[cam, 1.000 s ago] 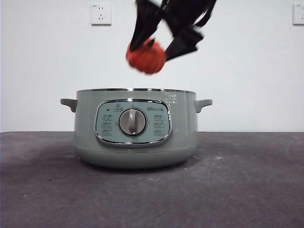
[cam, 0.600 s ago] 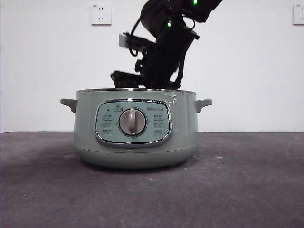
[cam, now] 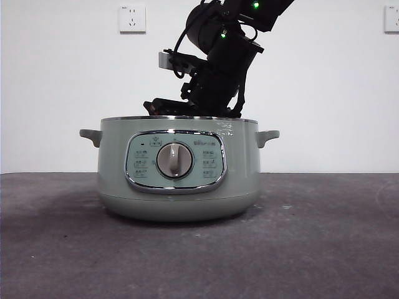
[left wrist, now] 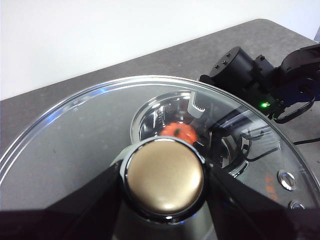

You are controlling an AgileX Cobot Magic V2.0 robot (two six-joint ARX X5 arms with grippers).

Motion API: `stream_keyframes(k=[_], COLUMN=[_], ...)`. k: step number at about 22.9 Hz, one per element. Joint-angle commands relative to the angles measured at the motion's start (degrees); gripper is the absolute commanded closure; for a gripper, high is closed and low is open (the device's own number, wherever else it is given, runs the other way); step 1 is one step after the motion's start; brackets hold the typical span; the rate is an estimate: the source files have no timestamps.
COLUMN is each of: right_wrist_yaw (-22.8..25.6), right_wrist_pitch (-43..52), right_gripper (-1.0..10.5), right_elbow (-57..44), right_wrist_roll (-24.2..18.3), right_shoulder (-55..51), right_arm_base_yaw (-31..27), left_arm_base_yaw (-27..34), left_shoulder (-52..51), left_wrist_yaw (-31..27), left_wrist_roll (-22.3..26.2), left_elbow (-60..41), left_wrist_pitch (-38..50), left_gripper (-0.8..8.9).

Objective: Pick up the pumpkin,open the lid,put the pumpkin in the pot,close the lid

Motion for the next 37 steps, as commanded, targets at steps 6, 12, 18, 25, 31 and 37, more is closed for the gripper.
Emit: stream_keyframes(k=[6,12,18,25,31,37], right_wrist_yaw=[5.16,6.49,6.32,6.32,6.32,6.32], right_wrist_pitch=[-2.93,-11.91,-18.56,-21.66,-23.52,-25.27], right_gripper=[3.2,3.2,3.2,3.2,3.2,3.2], right_elbow=[0.0,0.0,0.0,0.0,0.0,0.0], right_wrist_roll=[3.98,4.48,4.96,4.98,4.98,4.96], right_shoulder=[-17.14,-39.45,-49.79,-54.4,-55.41,-55.45], right_arm_base_yaw=[-0.46,-0.39,-0.39,-0.39,-0.39,-0.39], left_arm_base_yaw=[0.11,-1.22,-4.11,-7.54,-9.11,-9.79], left_shoulder=[1.11,12.2,22.12,31.28,37.31,41.79], left_wrist_yaw=[2.38,5.29,6.71,6.47,5.73,4.9], left_wrist_roll=[0.09,0.5,0.5,0.5,0.5,0.5], left_elbow=[1.16,1.16,1.16,1.16,1.16,1.16], left_wrist_pitch=[5.35,12.94,22.25,31.63,36.87,39.6], left_gripper=[8.22,8.22,8.22,8.22,8.22,8.22])
